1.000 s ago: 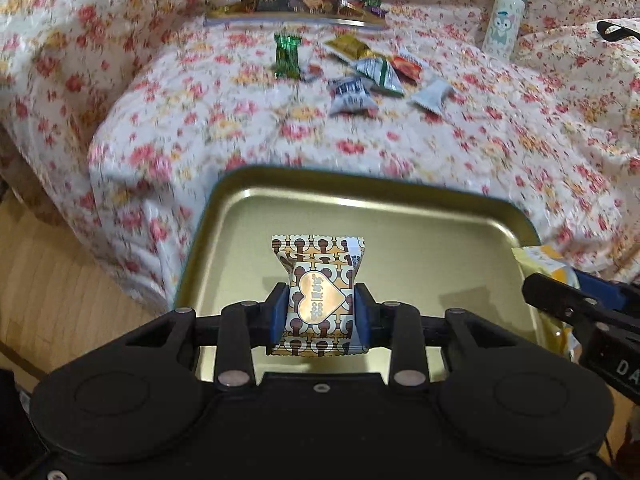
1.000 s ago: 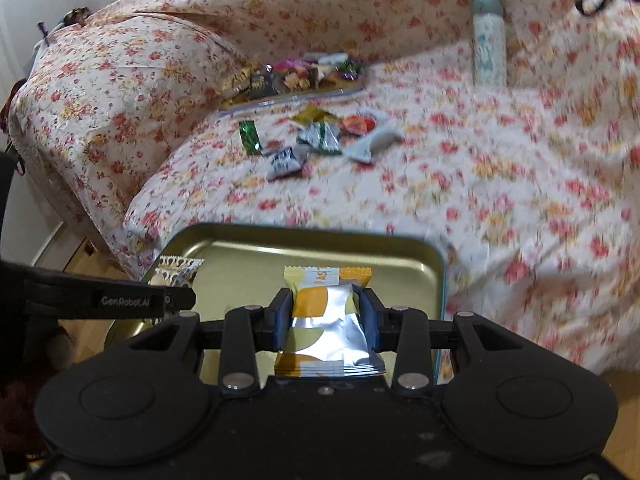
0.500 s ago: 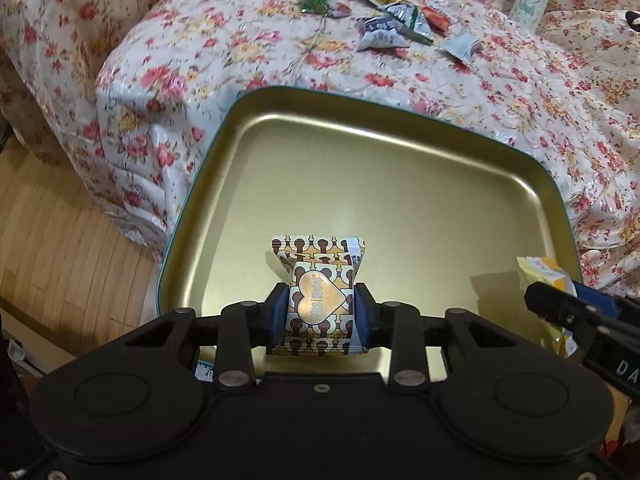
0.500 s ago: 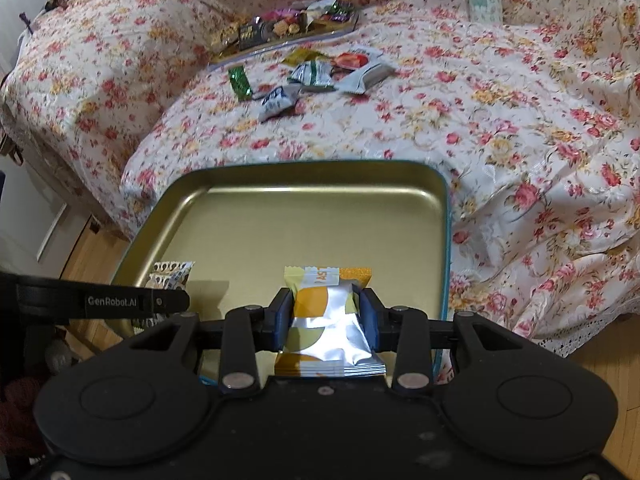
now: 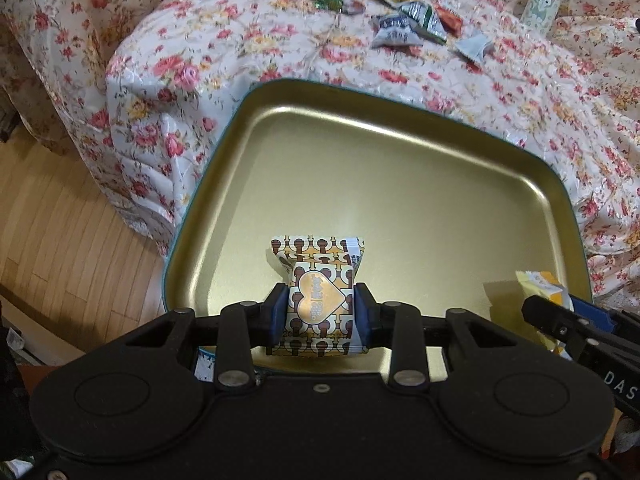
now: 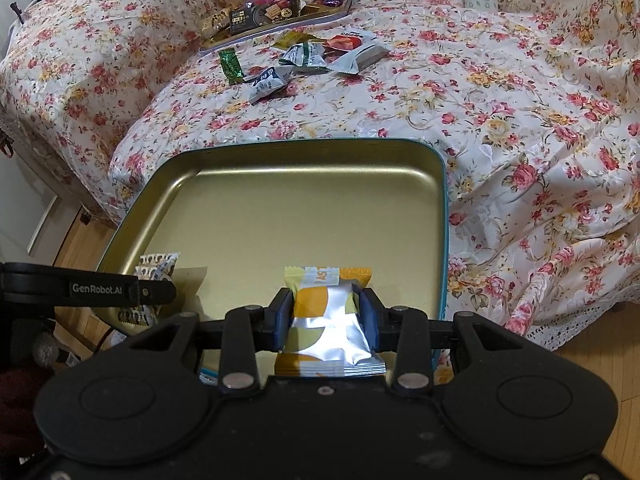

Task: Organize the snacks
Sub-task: 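Open both tools to drop the wafer and packet into the gold tray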

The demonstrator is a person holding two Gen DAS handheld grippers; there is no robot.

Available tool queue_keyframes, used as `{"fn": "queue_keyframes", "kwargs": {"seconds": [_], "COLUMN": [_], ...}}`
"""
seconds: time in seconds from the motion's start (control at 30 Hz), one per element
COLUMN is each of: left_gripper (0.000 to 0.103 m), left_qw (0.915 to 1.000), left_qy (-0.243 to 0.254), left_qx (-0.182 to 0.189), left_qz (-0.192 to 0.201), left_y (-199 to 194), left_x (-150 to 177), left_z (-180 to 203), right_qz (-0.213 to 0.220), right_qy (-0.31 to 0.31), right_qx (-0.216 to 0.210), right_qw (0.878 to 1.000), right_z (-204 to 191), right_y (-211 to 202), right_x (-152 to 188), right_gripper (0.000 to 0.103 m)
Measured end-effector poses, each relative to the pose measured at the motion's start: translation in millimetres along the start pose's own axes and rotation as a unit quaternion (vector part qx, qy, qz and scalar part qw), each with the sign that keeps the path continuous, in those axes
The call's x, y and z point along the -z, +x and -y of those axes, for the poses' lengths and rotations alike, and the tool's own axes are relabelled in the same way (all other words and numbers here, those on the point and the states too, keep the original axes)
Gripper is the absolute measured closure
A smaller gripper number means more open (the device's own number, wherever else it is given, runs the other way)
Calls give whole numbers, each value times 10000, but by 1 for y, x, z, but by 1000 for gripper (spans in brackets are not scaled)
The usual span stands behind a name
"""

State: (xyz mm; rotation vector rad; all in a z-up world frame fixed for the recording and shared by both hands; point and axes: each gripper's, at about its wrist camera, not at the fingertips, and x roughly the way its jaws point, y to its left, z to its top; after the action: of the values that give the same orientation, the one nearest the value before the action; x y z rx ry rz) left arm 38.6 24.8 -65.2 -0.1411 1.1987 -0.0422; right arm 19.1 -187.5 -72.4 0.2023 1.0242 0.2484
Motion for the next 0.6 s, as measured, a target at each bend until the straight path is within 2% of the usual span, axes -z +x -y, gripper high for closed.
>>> {"fn": "queue_keyframes", "kwargs": {"seconds": [0.2, 0.33, 0.6], "left_gripper": [59, 59, 59], "left_qw": [9993, 9995, 9997], "left_qy": [45, 79, 88], "left_qx": [-36, -13, 55], "left_qz": [371, 305, 235], "left_y": [-10, -7, -7], "left_x": [-1, -1, -2], "left_z": [2, 2, 2], "right_qz": [40, 66, 15], "right_qy": [66, 82, 150], "right_qx": [56, 206, 250], "right_qw": [10000, 9997, 9996], "right_z": [2, 4, 7], "right_y": [1, 5, 12], "right_x": [-2, -2, -5], "right_gripper": [64, 64, 64]}}
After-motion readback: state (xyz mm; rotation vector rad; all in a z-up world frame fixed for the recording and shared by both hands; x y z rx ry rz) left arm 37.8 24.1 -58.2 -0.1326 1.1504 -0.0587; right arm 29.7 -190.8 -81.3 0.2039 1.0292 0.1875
